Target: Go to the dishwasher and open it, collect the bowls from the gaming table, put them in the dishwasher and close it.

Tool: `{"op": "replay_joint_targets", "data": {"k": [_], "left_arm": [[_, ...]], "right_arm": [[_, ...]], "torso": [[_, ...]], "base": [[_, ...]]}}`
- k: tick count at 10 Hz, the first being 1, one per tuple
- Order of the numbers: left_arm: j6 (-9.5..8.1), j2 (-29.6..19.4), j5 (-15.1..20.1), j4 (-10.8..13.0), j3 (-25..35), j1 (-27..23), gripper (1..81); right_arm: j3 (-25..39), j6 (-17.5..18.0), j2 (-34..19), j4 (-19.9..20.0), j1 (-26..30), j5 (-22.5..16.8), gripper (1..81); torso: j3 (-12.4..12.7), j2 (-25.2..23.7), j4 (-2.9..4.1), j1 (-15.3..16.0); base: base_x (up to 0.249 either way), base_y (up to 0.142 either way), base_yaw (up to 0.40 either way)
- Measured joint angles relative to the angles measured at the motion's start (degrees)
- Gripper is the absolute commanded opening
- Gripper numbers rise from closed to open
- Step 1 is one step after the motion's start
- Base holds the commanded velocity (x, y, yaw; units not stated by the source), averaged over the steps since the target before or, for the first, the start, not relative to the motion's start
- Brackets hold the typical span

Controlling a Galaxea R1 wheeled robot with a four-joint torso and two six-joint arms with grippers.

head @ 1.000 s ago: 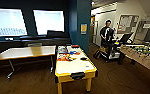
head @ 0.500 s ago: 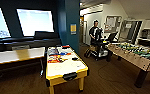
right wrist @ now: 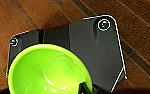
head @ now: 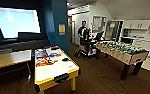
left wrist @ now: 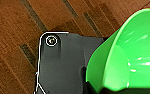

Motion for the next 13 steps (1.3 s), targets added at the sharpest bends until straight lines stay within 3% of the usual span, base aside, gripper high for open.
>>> {"op": "replay_joint_targets", "data": {"k": [4,11,13], "left_arm": [[-0.02,-3.7,-1.8,0.0,4.5,0.7,1.0],[-0.02,-5.3,-2.2,0.0,6.9,1.0,1.0],[-0.02,-5.0,-2.1,0.0,7.0,1.0,1.0]], "right_arm": [[12.3,0.0,-5.5,0.1,-0.4,0.3,1.0],[16.7,0.3,-11.2,0.2,-1.4,1.1,1.0],[16.9,0.3,-10.5,0.2,-1.6,1.0,1.0]], "torso": [[0.0,0.0,0.00,0.0],[0.0,0.0,0.00,0.0],[0.0,0.0,0.00,0.0]], "base": [[0.000,0.000,-0.325],[0.000,0.000,-0.325],[0.000,0.000,-0.325]]}}
